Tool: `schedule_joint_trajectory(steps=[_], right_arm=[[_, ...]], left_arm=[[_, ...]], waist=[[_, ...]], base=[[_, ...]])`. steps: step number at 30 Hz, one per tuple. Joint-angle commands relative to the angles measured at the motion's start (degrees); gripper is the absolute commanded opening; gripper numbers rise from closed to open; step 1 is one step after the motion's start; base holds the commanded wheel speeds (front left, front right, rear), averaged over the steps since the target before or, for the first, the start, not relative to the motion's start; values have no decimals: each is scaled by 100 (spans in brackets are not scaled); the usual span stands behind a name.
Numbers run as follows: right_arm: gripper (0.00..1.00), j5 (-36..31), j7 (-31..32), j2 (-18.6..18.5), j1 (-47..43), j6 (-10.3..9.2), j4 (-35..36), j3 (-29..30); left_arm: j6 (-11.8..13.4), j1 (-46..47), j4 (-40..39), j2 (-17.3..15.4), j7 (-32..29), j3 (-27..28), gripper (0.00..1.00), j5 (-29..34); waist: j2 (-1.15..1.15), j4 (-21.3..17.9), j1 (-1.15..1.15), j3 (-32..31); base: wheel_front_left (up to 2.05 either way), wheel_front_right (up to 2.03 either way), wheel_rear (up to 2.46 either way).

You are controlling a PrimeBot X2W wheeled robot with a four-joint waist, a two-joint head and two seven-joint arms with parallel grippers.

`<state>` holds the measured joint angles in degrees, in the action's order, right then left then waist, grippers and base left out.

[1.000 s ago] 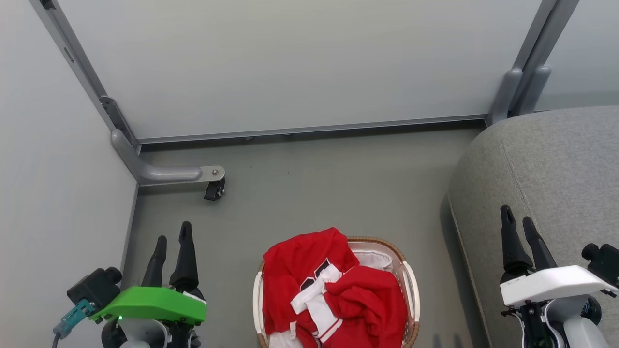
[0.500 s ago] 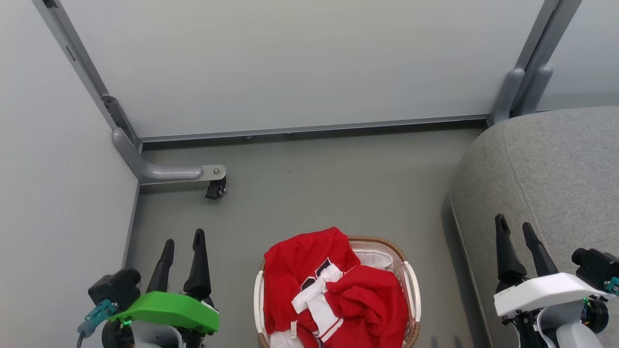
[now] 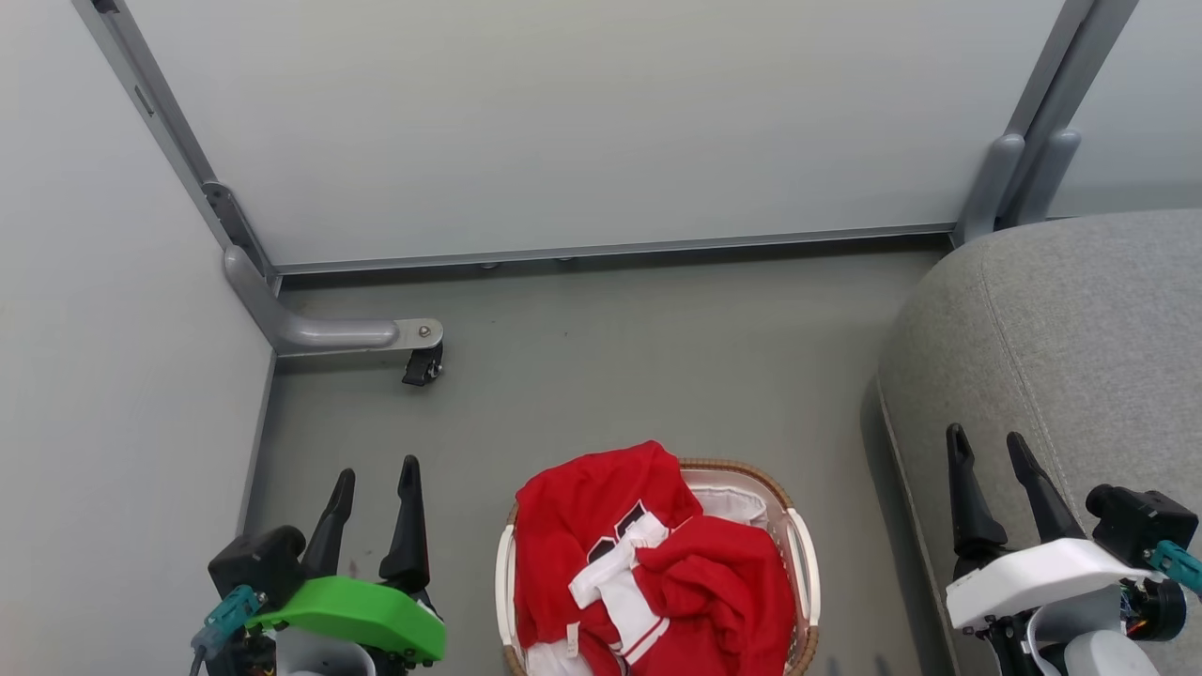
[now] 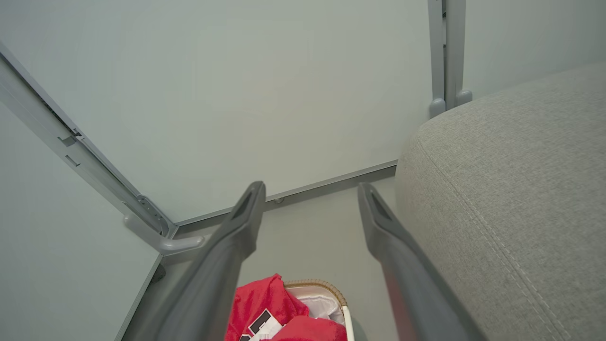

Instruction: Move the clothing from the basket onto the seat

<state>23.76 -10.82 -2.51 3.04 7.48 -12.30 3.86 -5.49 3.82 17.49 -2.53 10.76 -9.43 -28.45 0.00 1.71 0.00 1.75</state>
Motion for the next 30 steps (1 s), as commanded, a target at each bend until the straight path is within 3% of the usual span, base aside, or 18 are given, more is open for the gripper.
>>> schedule_joint_trajectory(steps=[1,30], right_arm=[[100,-151,-57,-35,-32,2,9,-7],[100,-1478,-386,-51,-121,1,-123,-84]], left_arm=[[14,31,6,-41,63,-23,100,115],[5,59,284,-49,391,-256,100,1158]], waist=[[0,5,0,0],[0,85,0,68]], base=[[0,0,0],[0,0,0]])
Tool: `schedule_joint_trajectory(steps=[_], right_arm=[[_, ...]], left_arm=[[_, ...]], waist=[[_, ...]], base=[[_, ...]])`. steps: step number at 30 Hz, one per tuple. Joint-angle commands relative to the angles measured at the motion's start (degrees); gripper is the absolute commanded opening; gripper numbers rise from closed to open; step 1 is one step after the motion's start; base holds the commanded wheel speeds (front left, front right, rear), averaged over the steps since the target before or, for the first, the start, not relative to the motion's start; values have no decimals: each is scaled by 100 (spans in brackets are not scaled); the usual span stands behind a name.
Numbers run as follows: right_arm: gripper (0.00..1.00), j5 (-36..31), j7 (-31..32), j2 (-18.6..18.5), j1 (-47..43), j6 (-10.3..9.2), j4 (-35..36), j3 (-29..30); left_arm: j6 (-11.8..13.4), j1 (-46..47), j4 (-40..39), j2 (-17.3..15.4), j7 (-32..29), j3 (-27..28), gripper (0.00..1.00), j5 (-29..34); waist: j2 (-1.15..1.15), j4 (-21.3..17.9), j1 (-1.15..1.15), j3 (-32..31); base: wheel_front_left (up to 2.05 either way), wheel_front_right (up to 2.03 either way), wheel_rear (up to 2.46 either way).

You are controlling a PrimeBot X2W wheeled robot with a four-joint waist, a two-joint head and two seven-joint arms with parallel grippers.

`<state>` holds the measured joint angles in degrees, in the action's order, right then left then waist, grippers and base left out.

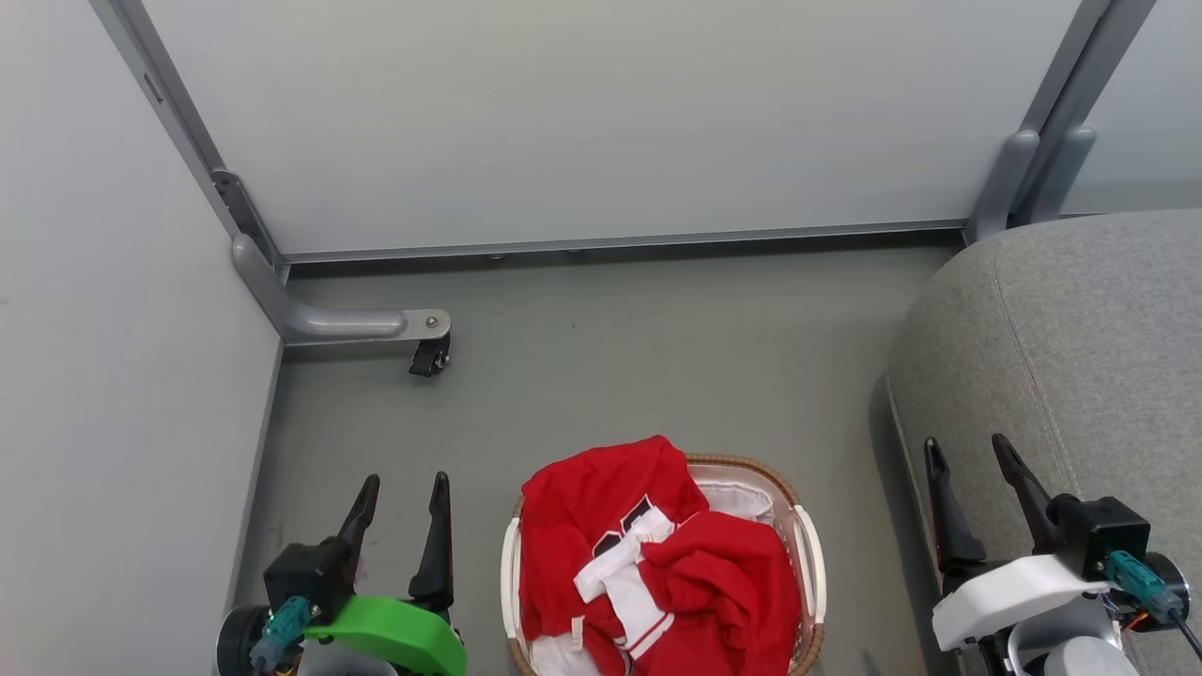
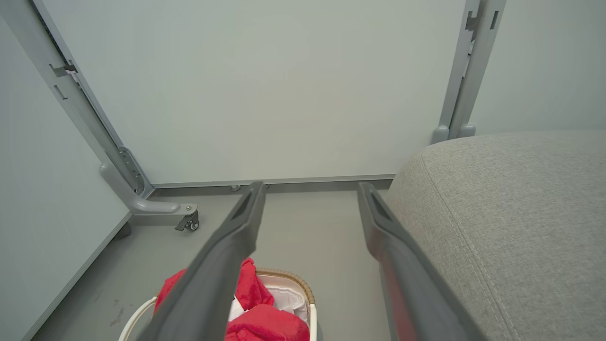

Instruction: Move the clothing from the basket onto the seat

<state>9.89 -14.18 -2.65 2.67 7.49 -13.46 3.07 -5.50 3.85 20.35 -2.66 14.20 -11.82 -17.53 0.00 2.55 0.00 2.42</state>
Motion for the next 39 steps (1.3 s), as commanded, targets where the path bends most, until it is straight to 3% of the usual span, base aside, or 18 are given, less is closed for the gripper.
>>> schedule_joint_trajectory(steps=[1,7,39], right_arm=[[100,-127,-64,-37,-85,0,-9,-4],[100,-351,-115,-40,-88,0,-14,0],[100,-270,-111,-38,26,0,111,30]], left_arm=[[7,53,7,-37,60,-23,100,106],[22,59,59,-39,122,-53,100,294],[9,162,70,-37,97,-66,100,184]], waist=[[0,1,0,6],[0,7,0,30],[0,-17,0,181]], base=[[0,0,0],[0,0,0],[0,0,0]])
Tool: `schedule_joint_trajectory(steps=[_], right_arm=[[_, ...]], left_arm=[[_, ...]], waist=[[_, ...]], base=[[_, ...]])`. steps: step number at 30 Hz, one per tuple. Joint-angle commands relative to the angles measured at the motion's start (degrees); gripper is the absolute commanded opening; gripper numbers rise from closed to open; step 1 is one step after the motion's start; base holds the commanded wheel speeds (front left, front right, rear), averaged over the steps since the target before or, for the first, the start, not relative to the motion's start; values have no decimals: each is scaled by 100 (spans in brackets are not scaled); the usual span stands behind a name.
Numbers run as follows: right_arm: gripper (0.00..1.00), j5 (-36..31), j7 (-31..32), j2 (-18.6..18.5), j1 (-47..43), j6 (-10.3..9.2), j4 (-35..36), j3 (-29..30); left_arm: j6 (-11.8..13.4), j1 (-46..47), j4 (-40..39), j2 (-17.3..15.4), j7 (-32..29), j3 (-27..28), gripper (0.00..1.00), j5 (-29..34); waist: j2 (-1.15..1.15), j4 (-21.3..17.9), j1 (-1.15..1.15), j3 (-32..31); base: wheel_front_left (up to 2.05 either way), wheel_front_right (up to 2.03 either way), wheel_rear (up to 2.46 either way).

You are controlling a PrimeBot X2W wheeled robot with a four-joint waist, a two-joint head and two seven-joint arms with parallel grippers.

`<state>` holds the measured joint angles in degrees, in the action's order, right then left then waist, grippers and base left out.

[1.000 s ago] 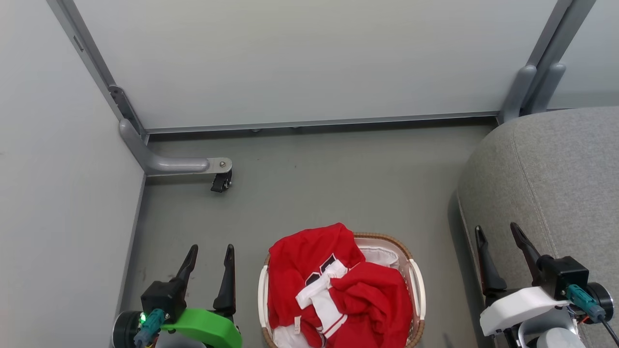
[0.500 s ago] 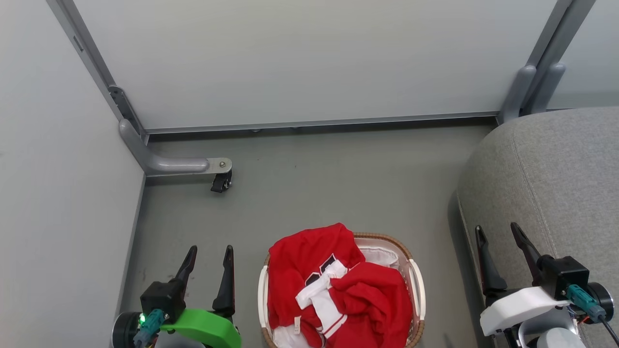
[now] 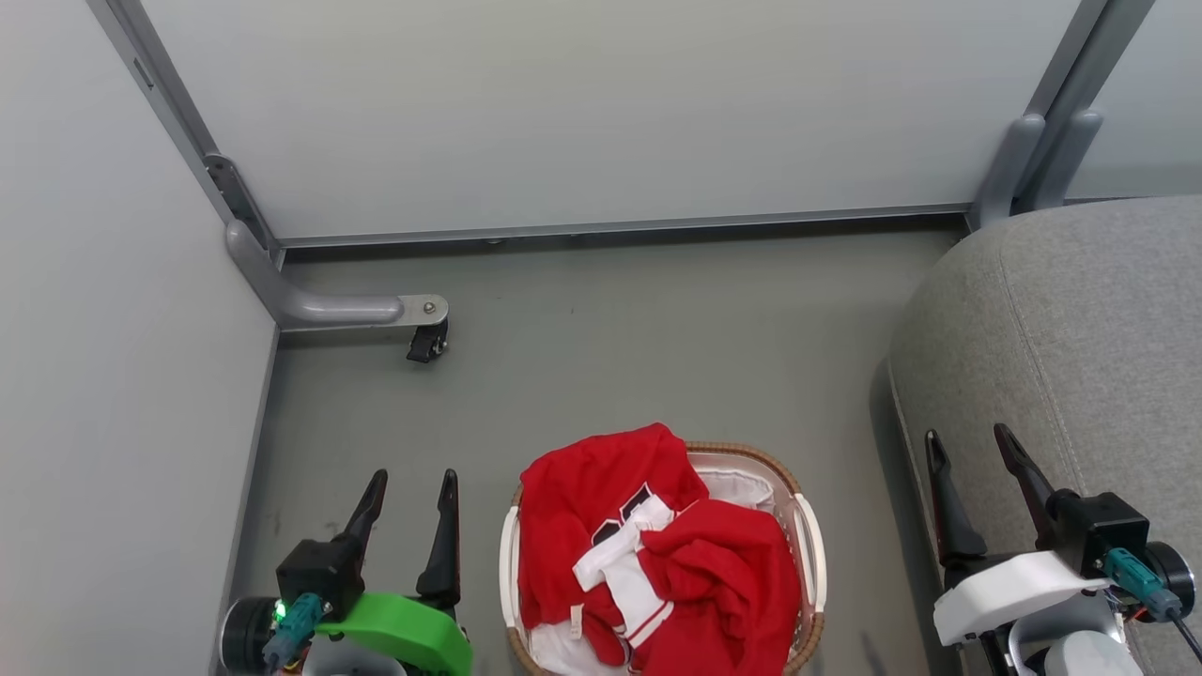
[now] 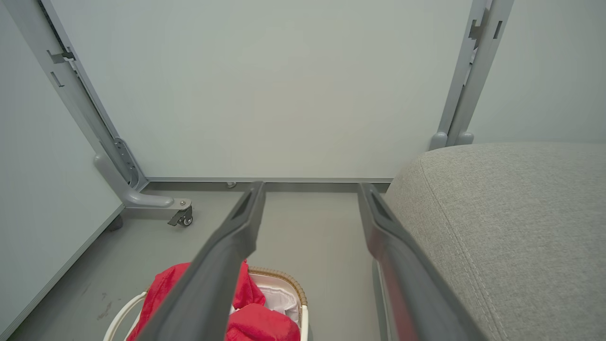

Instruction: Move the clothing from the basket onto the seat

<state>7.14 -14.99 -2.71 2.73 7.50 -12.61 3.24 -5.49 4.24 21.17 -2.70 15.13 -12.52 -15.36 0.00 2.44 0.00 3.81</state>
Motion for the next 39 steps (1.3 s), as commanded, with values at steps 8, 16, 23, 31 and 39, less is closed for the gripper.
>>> schedule_joint_trajectory(steps=[8,16,23,31,39], right_arm=[[100,-42,-30,-32,297,-1,176,16],[100,-50,-29,-32,710,-2,331,94],[100,-1,-29,-29,1109,-2,445,119],[100,98,-29,-28,1565,-3,595,67],[100,245,-29,-26,1968,-3,767,-69]], left_arm=[[-41,540,124,-33,4,-231,100,-15],[-103,1242,770,-34,3,-853,100,-25],[-154,1923,1620,-35,3,-1485,100,-22],[-194,2801,2355,-36,4,-2376,100,42],[-203,3509,2951,-37,4,-3157,100,-48]], waist=[[0,-89,0,543],[0,-262,0,1411],[0,-455,0,2209],[0,-761,0,3079],[0,-1054,0,3764]], base=[[0,0,0],[0,0,0],[0,0,0],[0,0,0],[0,0,0]])
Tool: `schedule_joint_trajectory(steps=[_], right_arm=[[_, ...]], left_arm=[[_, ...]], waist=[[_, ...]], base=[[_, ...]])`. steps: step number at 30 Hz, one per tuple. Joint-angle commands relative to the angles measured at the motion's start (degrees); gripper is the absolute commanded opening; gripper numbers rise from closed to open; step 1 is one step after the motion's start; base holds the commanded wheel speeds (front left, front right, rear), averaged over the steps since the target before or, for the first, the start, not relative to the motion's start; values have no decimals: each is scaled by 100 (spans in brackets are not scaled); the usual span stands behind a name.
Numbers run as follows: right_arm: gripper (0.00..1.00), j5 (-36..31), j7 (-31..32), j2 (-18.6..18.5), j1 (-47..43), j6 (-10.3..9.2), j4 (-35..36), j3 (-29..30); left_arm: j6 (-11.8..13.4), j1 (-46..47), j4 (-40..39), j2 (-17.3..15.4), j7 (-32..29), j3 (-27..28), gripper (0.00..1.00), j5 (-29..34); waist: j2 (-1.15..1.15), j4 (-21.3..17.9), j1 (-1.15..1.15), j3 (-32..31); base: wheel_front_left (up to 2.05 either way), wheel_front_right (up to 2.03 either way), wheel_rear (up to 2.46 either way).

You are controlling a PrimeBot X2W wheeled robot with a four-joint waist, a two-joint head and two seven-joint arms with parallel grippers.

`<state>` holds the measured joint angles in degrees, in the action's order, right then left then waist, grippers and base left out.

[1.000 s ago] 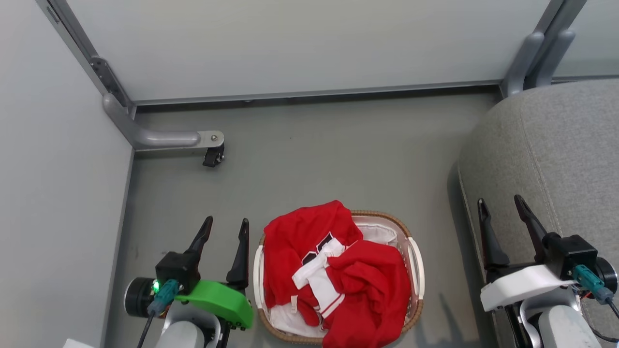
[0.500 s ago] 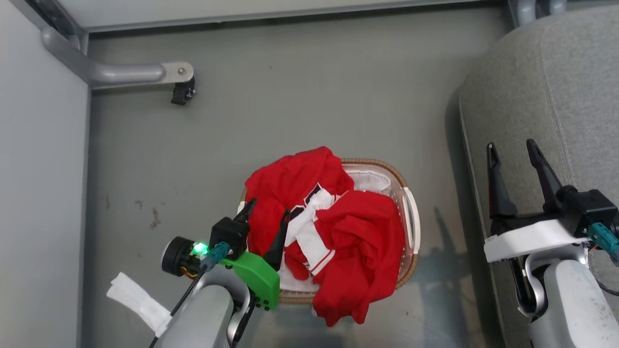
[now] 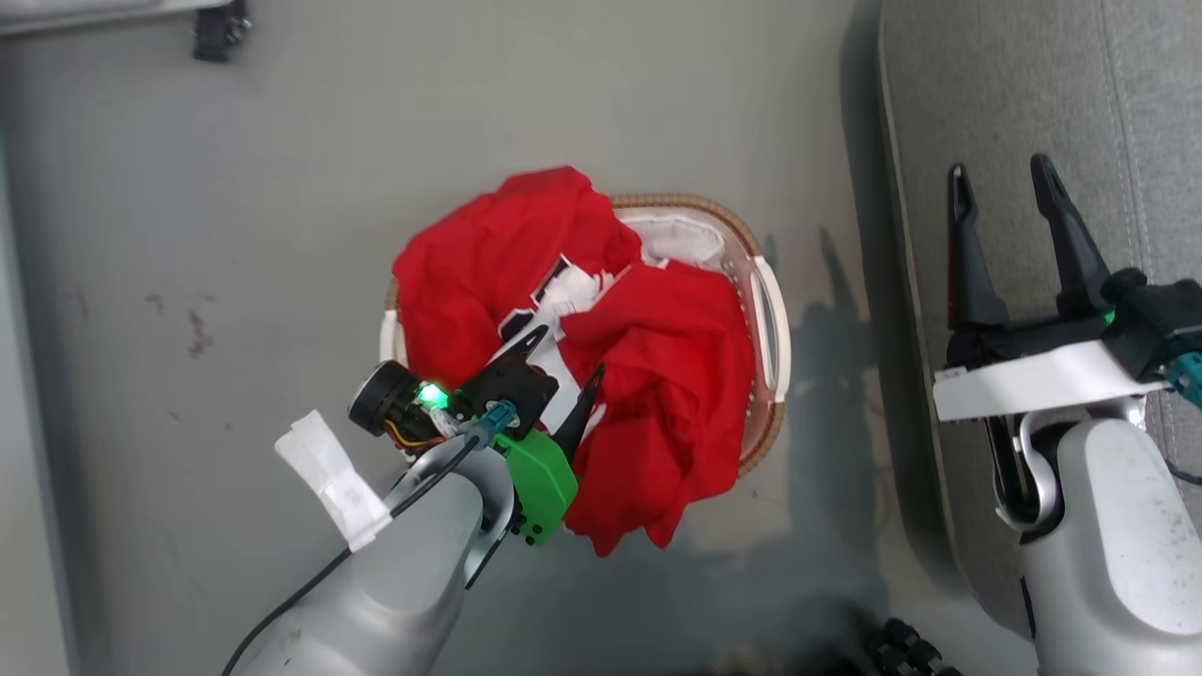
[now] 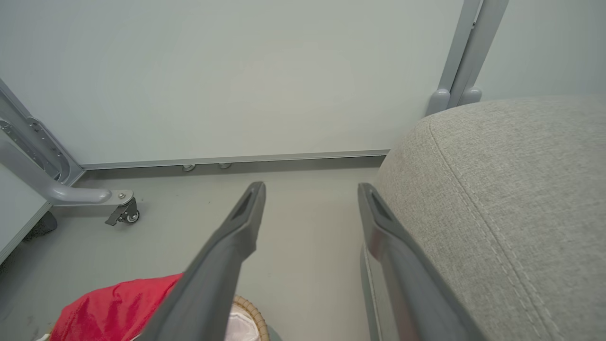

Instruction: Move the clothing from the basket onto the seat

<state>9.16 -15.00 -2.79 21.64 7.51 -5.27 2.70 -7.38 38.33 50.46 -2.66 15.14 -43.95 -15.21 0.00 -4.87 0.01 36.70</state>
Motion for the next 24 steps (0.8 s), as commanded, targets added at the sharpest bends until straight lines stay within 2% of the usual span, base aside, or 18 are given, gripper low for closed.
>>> schedule_joint_trajectory(steps=[1,9,24], right_arm=[[100,67,-28,-18,119,-4,53,-32],[100,218,-28,-18,384,-4,330,-99],[100,424,-28,-18,555,-4,441,-173]], left_arm=[[-15,166,114,-41,2,-103,100,-98],[-17,690,647,-41,2,-725,100,-356],[-18,1246,1119,-40,2,-1163,100,-719]], waist=[[0,-355,-1,541],[0,-582,-1,1109],[0,-834,-1,1602]], base=[[0,0,0],[0,0,0],[0,0,0]])
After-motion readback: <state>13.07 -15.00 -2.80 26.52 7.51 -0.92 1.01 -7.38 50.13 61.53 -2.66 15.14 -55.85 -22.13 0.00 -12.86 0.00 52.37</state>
